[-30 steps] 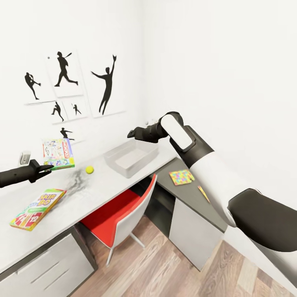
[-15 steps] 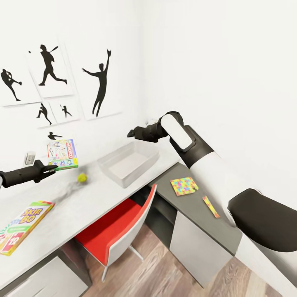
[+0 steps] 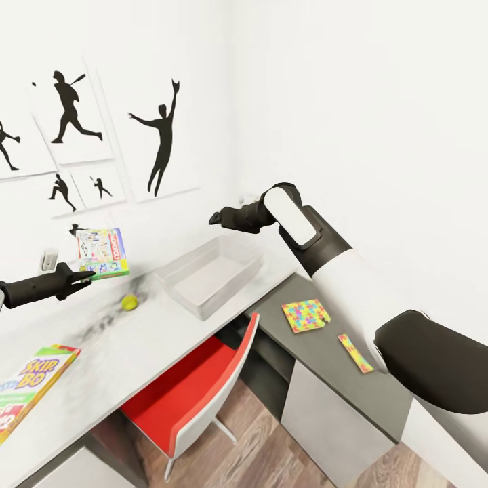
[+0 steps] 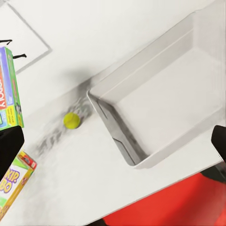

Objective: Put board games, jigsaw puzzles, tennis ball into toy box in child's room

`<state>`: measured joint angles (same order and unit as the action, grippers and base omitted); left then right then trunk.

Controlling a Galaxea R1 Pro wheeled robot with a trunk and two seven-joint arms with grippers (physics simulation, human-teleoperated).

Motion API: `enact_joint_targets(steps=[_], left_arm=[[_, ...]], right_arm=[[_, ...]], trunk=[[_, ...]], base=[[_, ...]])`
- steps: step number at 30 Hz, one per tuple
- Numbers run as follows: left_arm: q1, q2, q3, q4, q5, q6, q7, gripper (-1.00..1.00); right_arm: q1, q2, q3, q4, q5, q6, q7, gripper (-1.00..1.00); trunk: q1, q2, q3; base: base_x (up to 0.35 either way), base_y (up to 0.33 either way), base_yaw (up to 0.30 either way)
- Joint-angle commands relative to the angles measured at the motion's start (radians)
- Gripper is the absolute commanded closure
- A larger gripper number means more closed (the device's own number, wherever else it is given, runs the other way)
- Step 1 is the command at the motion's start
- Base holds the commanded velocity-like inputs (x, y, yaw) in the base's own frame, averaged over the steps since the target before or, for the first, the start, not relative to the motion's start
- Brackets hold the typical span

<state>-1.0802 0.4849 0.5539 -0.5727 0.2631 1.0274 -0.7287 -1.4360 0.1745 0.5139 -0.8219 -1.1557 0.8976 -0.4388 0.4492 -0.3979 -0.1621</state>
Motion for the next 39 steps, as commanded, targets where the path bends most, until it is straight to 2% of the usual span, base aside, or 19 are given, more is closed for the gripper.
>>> enact_joint_targets(steps=[1, 10, 39], left_arm=[[-0.001, 0.000, 0.004, 0.000, -0.007, 0.003, -0.007, 1.00], [-0.001, 0.000, 0.004, 0.001, -0.006, 0.003, -0.009, 1.00], [0.000, 0.000, 0.003, 0.001, -0.007, 0.002, -0.004, 1.00]], right_arm=[[-0.001, 0.000, 0.002, 0.000, -0.010, 0.000, -0.010, -1.00], [-0.001, 0.000, 0.002, 0.000, -0.010, 0.000, -0.011, -1.00], [-0.001, 0.000, 0.002, -0.003, -0.009, -0.002, -0.010, -1.00]], trunk=[[0.001, -0.002, -0.001], [0.001, -0.002, 0.007], [0.001, -0.002, 0.007]], base=[[0.115, 0.001, -0.135], [0.199, 0.006, -0.140], [0.163, -0.001, -0.004]])
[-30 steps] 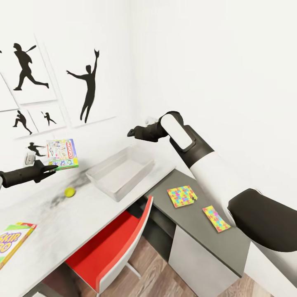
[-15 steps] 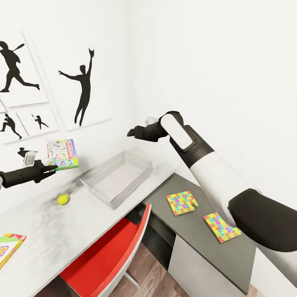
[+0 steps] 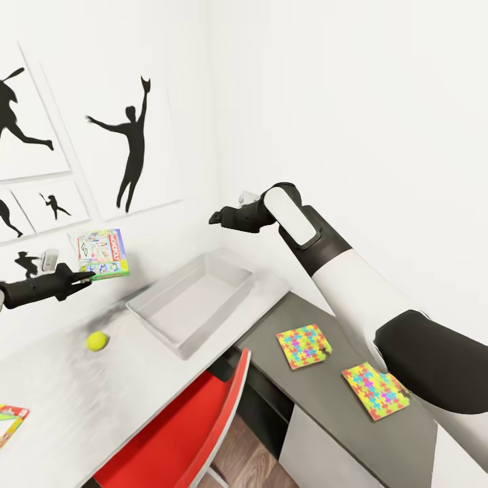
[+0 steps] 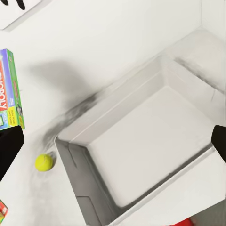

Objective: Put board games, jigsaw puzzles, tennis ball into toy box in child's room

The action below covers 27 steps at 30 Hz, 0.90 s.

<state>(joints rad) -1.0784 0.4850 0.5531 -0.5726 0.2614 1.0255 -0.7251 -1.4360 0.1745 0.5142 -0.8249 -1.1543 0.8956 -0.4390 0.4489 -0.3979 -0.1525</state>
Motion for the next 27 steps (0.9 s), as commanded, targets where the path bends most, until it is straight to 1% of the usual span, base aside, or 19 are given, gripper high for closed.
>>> enact_joint_targets(steps=[1, 8, 13, 18, 27], left_arm=[[-0.002, 0.000, 0.004, 0.000, -0.005, 0.004, -0.008, 1.00], [-0.002, -0.001, 0.004, 0.000, -0.005, 0.004, -0.008, 1.00], [-0.002, -0.004, 0.005, 0.000, -0.005, 0.004, -0.007, 1.00], [-0.002, -0.006, 0.005, 0.000, -0.005, 0.004, -0.008, 1.00], [-0.002, -0.006, 0.005, 0.000, -0.005, 0.004, -0.009, 1.00]], right_arm=[[-0.001, 0.000, 0.001, -0.001, -0.011, 0.000, -0.010, -1.00], [-0.001, 0.000, 0.001, -0.003, -0.011, 0.000, -0.010, -1.00], [-0.001, 0.000, 0.001, -0.003, -0.011, 0.000, -0.010, -1.00], [-0.001, 0.000, 0.001, -0.003, -0.012, 0.000, -0.010, -1.00], [-0.001, 0.000, 0.001, -0.003, -0.012, 0.000, -0.010, -1.00]], trunk=[[0.001, -0.002, -0.002], [0.001, -0.002, -0.002], [0.001, -0.002, -0.002], [0.001, -0.002, -0.002], [0.001, -0.002, -0.002]], base=[[0.208, -0.011, 0.000], [0.092, -0.006, 0.000], [0.187, -0.006, 0.000], [0.055, -0.013, 0.000], [0.054, -0.095, 0.000]])
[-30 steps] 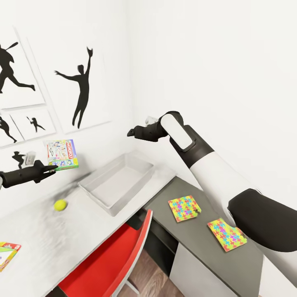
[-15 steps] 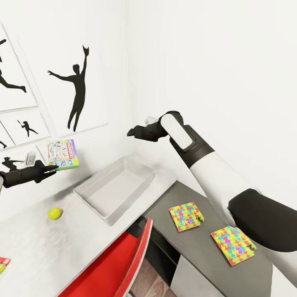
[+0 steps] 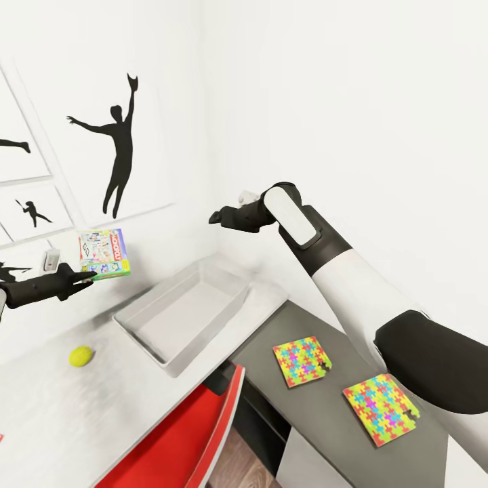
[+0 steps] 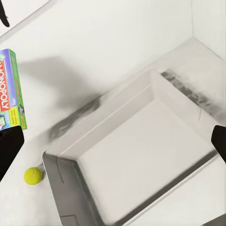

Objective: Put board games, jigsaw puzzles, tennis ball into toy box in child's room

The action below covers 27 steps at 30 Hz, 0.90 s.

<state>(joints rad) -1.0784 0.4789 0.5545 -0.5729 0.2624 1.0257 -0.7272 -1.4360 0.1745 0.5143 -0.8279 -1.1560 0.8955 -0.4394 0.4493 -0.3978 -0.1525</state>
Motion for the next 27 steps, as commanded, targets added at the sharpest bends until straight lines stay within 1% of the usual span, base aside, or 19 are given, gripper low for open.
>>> enact_joint_targets(steps=[1, 23, 27], left_arm=[[-0.002, 0.000, 0.004, 0.000, -0.006, 0.004, -0.007, 1.00], [-0.002, 0.000, 0.004, 0.000, -0.005, 0.004, -0.008, 1.00], [-0.002, -0.001, 0.004, 0.000, -0.005, 0.005, -0.007, 1.00]], right_arm=[[-0.001, 0.000, 0.001, 0.000, -0.010, 0.000, -0.010, -1.00], [-0.001, 0.000, 0.001, -0.002, -0.010, 0.003, -0.010, -1.00], [-0.001, 0.000, 0.001, -0.020, -0.011, 0.002, -0.010, -1.00]], trunk=[[0.001, -0.002, -0.002], [0.001, -0.002, -0.002], [0.001, -0.002, -0.002]], base=[[0.014, -0.025, 0.000], [0.001, 0.026, 0.000], [0.000, 0.000, 0.000]])
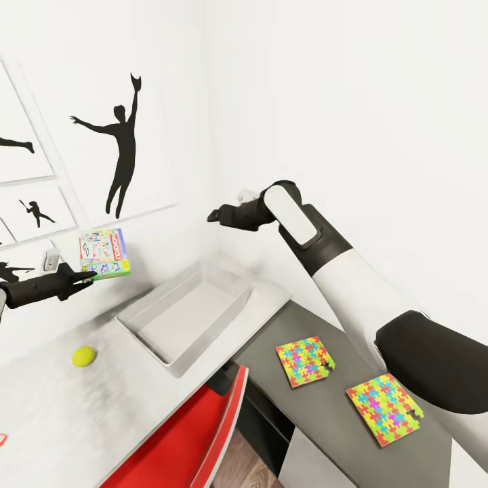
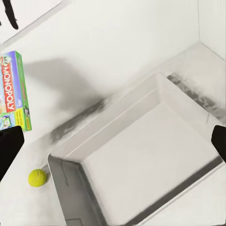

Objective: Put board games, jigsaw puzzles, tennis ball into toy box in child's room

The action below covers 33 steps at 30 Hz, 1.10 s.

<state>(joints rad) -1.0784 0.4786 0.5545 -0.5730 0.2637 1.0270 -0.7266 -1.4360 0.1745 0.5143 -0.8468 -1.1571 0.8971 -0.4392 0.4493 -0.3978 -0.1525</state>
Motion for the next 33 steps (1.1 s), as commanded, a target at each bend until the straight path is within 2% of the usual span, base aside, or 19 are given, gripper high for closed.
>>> enact_joint_targets(steps=[1, 8, 12, 33], left_arm=[[-0.002, -0.005, 0.004, 0.001, -0.006, 0.004, -0.008, 1.00], [-0.002, -0.040, 0.004, 0.001, -0.006, 0.007, -0.008, 1.00], [-0.002, -0.048, 0.004, 0.001, -0.006, 0.007, -0.008, 1.00], [-0.002, -0.040, 0.002, 0.001, -0.007, 0.005, -0.001, 1.00]], right_arm=[[-0.001, 0.000, 0.001, -0.029, -0.009, 0.002, -0.010, -1.00], [-0.001, 0.000, 0.001, -0.057, -0.008, 0.002, -0.012, -1.00], [-0.001, 0.000, 0.001, -0.079, -0.008, 0.004, -0.018, -1.00], [-0.001, 0.000, 0.001, -0.087, -0.007, 0.003, -0.033, -1.00]], trunk=[[0.001, -0.002, -0.002], [0.001, -0.002, -0.002], [0.001, -0.002, -0.002], [0.001, -0.002, -0.002]], base=[[0.000, 0.000, 0.000], [0.000, 0.000, 0.000], [0.000, 0.000, 0.000], [0.000, 0.000, 0.000]])
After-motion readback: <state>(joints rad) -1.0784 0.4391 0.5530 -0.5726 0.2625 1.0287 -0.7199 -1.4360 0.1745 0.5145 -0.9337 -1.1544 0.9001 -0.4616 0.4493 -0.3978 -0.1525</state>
